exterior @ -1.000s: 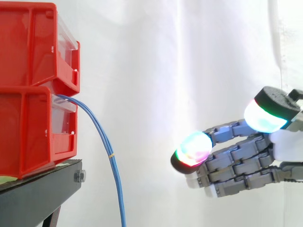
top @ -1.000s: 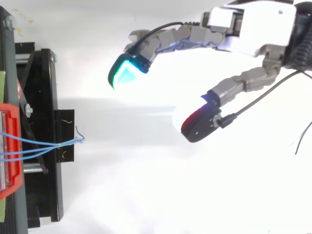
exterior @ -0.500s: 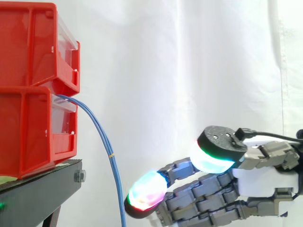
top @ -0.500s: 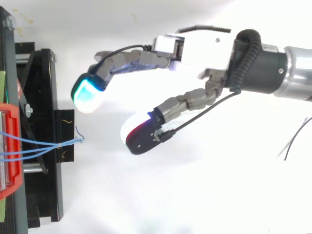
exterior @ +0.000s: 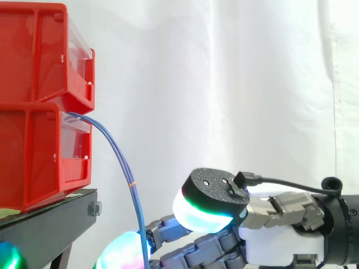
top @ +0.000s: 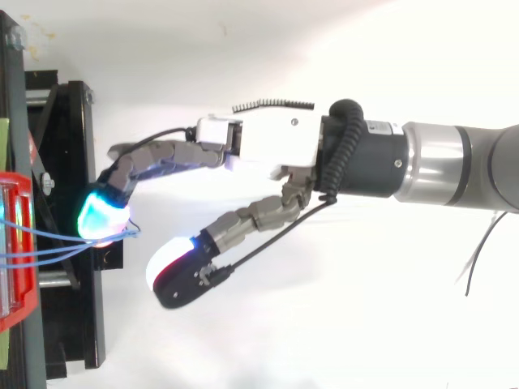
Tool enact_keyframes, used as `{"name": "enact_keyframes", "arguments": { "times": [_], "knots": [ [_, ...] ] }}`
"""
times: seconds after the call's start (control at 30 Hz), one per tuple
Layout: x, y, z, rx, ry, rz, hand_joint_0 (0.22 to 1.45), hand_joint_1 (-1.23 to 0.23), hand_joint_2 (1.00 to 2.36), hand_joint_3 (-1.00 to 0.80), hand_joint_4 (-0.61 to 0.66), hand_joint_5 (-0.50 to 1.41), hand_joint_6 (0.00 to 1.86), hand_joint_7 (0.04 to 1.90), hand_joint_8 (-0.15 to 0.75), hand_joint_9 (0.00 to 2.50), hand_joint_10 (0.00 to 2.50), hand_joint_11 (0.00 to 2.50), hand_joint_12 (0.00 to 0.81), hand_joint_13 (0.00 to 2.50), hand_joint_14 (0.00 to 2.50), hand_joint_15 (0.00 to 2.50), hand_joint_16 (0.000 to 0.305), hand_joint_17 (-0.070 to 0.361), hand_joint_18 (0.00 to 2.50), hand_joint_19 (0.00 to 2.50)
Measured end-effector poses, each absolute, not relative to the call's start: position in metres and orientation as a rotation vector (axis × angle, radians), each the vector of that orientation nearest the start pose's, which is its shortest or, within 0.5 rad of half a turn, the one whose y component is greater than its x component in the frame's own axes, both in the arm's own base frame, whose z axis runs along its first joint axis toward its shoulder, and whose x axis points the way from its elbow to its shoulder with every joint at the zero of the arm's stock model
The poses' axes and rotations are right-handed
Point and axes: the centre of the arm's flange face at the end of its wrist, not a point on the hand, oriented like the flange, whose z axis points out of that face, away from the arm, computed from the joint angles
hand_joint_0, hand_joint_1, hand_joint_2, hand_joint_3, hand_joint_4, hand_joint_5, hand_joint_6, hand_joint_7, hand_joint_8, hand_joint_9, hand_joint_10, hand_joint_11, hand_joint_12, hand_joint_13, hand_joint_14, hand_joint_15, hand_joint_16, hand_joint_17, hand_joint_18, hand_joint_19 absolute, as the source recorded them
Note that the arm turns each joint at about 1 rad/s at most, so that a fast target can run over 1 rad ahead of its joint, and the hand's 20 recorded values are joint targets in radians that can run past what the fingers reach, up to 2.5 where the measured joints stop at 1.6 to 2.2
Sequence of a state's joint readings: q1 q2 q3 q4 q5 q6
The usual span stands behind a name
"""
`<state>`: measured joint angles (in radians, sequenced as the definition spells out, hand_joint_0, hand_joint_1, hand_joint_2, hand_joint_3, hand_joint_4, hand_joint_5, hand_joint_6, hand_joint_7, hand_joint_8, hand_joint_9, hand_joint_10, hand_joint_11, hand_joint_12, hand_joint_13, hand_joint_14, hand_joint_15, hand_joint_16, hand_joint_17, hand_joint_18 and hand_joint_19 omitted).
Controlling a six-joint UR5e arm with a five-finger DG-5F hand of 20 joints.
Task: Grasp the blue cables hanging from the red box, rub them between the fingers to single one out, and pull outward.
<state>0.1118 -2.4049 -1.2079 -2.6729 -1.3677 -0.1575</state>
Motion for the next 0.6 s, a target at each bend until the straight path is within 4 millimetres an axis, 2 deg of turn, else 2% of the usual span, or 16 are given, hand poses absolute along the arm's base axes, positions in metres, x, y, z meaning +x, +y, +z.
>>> {"name": "enact_keyframes", "arguments": {
  "times": [0.3,0.6],
  "knots": [
    [0.783,-0.051,0.183,1.126,1.206,1.068,0.53,-0.66,1.00,-0.50,0.33,-0.12,0.50,0.89,0.300,0.51,0.00,0.00,0.370,0.25,0.00,0.07,0.046,0.104,0.10,0.01],
    [0.784,-0.047,0.185,1.153,1.204,1.091,0.56,-0.65,1.00,-0.50,0.34,-0.11,0.50,0.96,0.304,0.55,0.00,0.00,0.366,0.29,0.00,0.08,0.044,0.100,0.13,0.02]
  ]
}}
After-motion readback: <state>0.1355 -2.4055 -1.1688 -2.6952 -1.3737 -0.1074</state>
